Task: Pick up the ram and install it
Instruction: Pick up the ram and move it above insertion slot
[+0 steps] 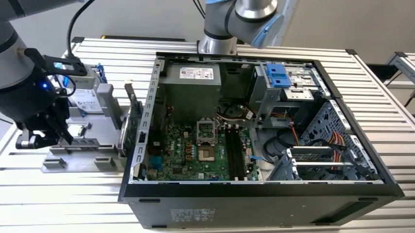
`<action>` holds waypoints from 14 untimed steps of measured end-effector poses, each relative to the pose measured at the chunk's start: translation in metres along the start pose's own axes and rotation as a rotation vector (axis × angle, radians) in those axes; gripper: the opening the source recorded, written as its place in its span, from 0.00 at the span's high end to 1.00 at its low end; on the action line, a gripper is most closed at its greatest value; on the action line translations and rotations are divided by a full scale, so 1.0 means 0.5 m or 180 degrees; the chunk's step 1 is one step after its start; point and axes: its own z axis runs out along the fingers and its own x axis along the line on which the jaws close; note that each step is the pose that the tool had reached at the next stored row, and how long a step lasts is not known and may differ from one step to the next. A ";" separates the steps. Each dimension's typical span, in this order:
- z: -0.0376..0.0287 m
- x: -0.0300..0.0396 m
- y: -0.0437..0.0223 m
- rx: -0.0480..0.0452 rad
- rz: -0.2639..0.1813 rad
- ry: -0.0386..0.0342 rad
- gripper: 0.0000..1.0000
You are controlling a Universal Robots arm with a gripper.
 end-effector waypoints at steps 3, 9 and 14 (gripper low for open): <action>-0.004 0.000 0.000 0.0000 0.0000 0.0000 1.00; -0.013 -0.001 0.000 0.0000 0.0000 0.0000 1.00; -0.020 -0.001 0.000 0.0000 0.0000 0.0000 1.00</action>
